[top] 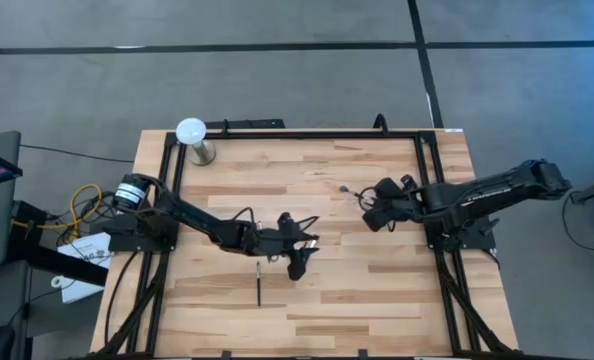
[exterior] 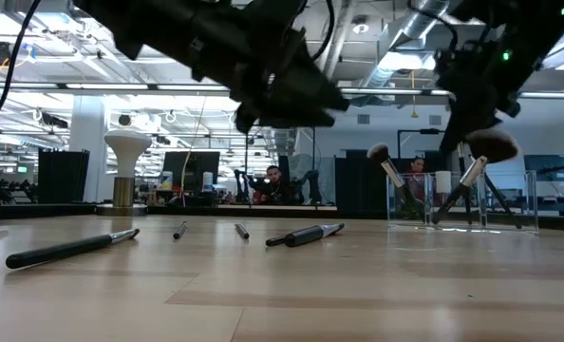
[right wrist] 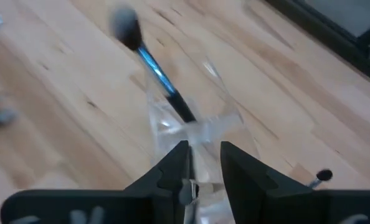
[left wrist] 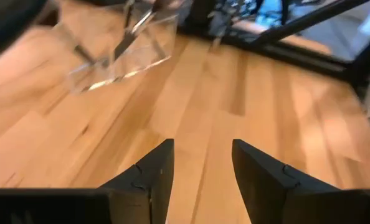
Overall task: Pick & Place Makeup Supplies
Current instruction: Put the black makeup brush into the transparent organizer
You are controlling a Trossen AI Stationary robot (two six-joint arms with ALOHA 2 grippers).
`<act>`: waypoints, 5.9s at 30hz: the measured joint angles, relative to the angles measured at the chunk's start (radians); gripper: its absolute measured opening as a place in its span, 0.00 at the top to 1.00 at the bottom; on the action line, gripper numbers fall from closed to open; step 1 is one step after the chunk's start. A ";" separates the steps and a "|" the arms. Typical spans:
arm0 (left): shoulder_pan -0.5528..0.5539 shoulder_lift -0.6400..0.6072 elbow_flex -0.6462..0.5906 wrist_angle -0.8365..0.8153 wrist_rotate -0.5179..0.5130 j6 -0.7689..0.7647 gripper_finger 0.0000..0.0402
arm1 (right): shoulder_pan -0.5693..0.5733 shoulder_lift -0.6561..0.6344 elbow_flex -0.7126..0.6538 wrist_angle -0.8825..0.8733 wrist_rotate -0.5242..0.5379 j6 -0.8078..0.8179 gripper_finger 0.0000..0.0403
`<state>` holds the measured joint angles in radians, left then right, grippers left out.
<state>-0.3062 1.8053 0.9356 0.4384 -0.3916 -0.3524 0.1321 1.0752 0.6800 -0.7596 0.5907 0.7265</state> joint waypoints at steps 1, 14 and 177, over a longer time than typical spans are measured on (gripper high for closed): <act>-0.009 0.000 0.000 -0.019 -0.026 -0.022 0.60 | 0.003 -0.004 0.019 0.000 -0.001 -0.016 0.78; -0.088 0.010 0.000 -0.130 -0.161 -0.196 0.60 | 0.109 -0.020 0.183 0.119 -0.018 -0.118 0.78; 0.112 0.072 -0.028 0.774 0.423 0.348 0.88 | 0.326 0.148 -0.301 1.861 -0.211 -1.030 0.64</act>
<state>-0.1944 1.8778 0.9073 1.2125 0.0311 -0.0045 0.4580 1.2234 0.3785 1.1011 0.3797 -0.3040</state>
